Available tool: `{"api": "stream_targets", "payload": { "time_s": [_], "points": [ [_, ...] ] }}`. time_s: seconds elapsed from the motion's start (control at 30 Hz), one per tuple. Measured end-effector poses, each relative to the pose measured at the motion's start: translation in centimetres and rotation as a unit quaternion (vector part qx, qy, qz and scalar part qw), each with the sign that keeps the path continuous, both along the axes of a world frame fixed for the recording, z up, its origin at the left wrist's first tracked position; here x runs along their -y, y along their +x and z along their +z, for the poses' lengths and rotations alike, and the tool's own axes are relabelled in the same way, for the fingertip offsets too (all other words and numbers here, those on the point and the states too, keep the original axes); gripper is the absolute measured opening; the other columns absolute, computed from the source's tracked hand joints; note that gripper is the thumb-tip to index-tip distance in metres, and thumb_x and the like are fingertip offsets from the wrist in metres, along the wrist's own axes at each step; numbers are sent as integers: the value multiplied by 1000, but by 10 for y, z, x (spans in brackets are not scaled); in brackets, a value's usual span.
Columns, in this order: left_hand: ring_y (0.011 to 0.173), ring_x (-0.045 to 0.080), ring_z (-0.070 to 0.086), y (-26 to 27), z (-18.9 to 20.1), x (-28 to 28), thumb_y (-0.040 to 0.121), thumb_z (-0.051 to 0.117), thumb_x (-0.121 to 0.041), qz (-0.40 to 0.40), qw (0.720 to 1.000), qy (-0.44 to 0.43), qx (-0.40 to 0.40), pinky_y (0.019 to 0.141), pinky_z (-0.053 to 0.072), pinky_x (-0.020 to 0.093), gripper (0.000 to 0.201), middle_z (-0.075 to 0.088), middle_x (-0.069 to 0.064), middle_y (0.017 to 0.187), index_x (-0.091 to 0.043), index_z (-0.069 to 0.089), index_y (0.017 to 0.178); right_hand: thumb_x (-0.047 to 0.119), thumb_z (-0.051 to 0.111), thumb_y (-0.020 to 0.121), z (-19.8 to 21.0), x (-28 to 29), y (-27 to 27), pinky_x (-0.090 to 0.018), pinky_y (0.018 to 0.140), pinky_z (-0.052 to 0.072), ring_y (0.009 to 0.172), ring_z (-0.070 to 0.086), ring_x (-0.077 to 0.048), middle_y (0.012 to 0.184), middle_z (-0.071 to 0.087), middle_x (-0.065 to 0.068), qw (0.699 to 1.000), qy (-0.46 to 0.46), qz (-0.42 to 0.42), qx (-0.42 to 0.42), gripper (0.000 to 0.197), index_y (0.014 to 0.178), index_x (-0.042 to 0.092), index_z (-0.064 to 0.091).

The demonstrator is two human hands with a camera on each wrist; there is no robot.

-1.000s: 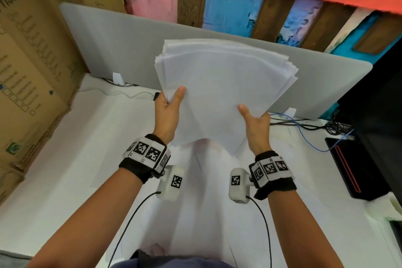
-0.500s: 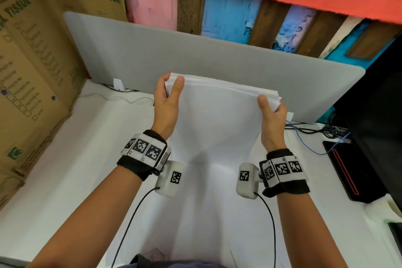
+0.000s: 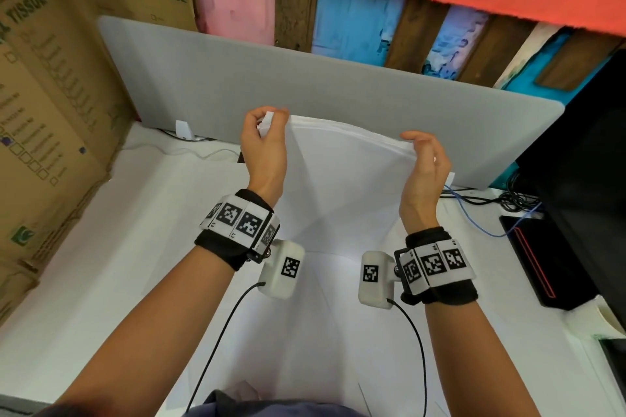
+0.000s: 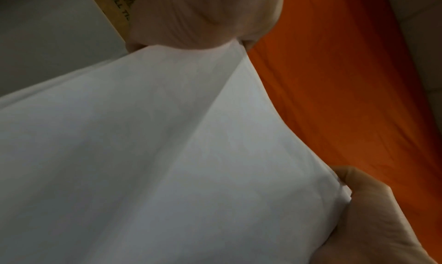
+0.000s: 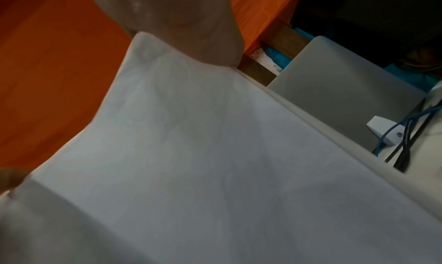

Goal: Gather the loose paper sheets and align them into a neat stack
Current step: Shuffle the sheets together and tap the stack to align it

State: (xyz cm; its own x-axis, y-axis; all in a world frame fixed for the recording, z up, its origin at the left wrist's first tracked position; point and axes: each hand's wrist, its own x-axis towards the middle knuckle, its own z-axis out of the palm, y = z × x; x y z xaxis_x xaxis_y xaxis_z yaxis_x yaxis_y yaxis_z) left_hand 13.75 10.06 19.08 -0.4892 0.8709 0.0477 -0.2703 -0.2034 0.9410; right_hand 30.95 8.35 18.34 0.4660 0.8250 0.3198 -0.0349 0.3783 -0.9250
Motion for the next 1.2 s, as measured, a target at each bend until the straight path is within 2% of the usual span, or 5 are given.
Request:
{"api": "stream_targets", "payload": {
  "time_s": [0.3,0.47,0.67,0.97,1.2],
  "points": [
    [79,-2,47,-3,1,-1,92,48,-15,-8,1000,2,-21,68,36,13,9,50,-14,85,-21,52,88,28,45,80,-3,-3,2,-11,79,39,79,51,15,83,56,16,1000,1,8,5,14,78,24,59],
    [89,-6,51,-24,-32,7,98,41,-19,-105,991,39,-70,85,45,16,14,49,-14,101,-23,42,112,19,64,86,-50,2,29,-20,80,53,87,64,0,114,62,-6,978,-138,148,42,32,116,16,55],
    [97,-11,58,-28,-95,22,98,39,-8,-189,973,-35,-129,93,48,18,33,56,-2,120,-11,41,131,12,59,89,-98,15,12,-19,86,49,109,60,-21,120,62,-9,965,-234,114,35,30,119,9,57],
    [121,12,49,-37,-93,23,96,48,-18,-166,976,-43,-136,104,40,22,48,47,8,137,-4,32,139,8,56,91,-88,9,13,-8,83,41,110,49,-9,119,50,6,974,-189,119,43,47,134,8,39],
    [97,-13,59,-33,-87,11,97,41,-5,-179,975,-2,-134,84,45,8,33,54,-2,120,-11,42,129,12,48,96,-109,1,30,-12,83,43,93,57,7,107,57,7,987,-140,75,37,20,116,10,47]
  ]
}}
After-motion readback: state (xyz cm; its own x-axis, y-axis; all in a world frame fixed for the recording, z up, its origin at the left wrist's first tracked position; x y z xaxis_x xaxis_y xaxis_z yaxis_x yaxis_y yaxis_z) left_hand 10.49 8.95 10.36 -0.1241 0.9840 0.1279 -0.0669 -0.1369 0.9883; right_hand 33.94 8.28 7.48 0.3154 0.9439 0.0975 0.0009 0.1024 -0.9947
